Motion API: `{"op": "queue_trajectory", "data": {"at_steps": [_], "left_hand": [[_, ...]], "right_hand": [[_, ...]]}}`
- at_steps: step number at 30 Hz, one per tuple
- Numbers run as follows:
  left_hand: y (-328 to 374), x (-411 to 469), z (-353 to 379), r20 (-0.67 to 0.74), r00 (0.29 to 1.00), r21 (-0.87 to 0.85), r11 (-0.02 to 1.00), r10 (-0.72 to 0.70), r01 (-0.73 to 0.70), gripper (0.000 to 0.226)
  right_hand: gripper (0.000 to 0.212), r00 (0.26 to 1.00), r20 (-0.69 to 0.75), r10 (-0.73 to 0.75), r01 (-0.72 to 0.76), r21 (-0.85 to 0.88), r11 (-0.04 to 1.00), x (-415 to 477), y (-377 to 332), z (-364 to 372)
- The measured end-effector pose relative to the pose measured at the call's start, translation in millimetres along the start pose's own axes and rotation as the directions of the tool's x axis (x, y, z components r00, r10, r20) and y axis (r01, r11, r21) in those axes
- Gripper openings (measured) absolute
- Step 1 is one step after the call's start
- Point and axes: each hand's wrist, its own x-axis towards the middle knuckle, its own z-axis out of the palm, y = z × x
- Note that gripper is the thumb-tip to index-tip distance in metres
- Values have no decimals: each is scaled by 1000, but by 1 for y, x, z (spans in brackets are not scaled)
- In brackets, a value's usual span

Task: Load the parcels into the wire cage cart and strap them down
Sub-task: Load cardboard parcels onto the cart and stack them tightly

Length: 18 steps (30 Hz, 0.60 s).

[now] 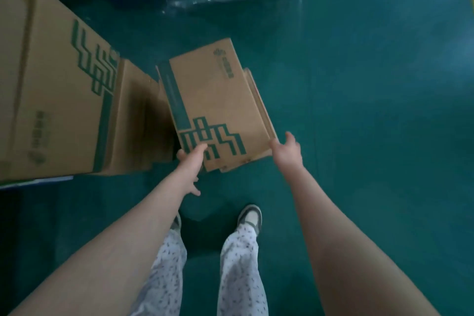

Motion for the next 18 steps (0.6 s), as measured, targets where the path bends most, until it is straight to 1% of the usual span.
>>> {"op": "queue_trajectory", "data": {"at_steps": [4,6,8,10,11,13,15,17,18], "left_hand": [[-10,31,10,-49,997,-28,998,-65,64,87],[-12,37,11,-77,993,-50,995,-85,82,89],[-10,36,6,-156,988,-49,999,-19,12,84],[-7,31,-5,-241,969,-69,995,57,-75,80],[-7,26,-11,-263,962,-94,990,75,-103,78],[-7,15,-24,-268,961,-160,980,68,-114,76],[-7,-1,-33,-247,968,-254,961,42,-106,68],[-7,-26,-44,-194,981,-328,942,5,-70,62],[-7,-37,-48,-167,986,-338,940,-15,-43,62]], "right_hand": [[60,994,112,-20,14,48,999,22,11,24],[59,991,125,-44,32,97,995,21,17,35],[52,990,119,-73,58,124,991,15,15,43],[35,988,93,-121,104,171,980,3,8,46],[26,988,70,-140,124,204,971,-5,1,46],[21,981,1,-192,187,221,957,-22,-13,44],[24,968,-50,-244,249,150,957,-39,-32,36],[25,959,-45,-280,281,34,959,-61,-56,25],[24,957,-27,-289,289,-18,957,-69,-65,22]]}}
